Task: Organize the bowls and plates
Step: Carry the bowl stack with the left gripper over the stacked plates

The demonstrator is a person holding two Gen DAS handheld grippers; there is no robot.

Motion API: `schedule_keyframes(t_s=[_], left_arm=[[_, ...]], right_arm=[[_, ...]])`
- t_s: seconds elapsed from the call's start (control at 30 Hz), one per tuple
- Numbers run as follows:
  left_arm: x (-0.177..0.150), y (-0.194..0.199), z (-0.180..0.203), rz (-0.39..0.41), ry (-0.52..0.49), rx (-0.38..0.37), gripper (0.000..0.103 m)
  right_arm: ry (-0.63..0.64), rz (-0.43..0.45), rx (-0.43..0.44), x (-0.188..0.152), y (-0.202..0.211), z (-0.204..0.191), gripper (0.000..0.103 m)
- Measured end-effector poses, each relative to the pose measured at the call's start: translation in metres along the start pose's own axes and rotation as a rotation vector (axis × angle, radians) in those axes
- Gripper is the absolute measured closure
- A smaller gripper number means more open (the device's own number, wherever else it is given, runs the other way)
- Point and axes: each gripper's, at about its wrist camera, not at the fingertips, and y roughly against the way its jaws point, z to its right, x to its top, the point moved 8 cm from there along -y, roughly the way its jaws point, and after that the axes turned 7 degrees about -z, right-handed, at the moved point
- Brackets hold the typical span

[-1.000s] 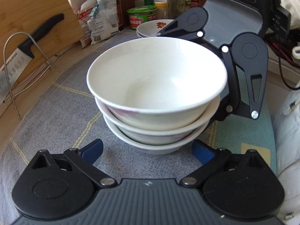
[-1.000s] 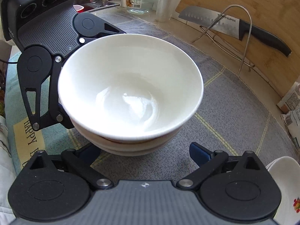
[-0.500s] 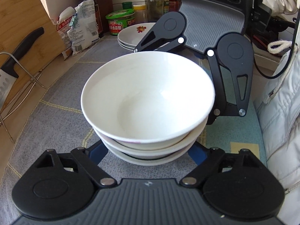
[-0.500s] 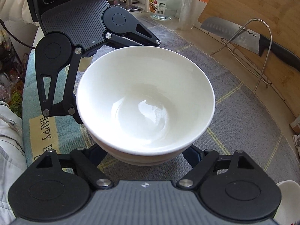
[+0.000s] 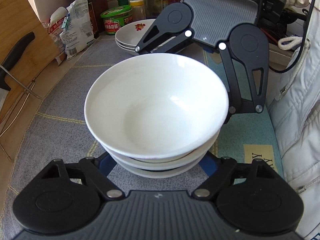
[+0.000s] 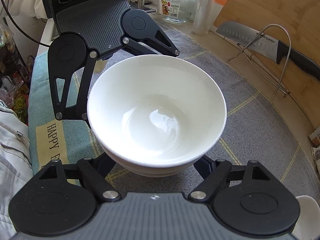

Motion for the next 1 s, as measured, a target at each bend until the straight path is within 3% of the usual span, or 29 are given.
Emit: schedule_keyframes(t_s=[0.53, 1.0], left_arm=[[0.006, 0.0, 0.003, -0.01, 0.012, -0.007, 0.018], [0.093, -0.01, 0.009, 0.062, -0.064, 0.01, 0.018]], right_arm=[[-0.008, -0.009, 0.003, -0.002, 0.01, -0.001, 0.017], [-0.036, -0.003, -0.066, -0.047, 0.075, 0.047, 0.017]])
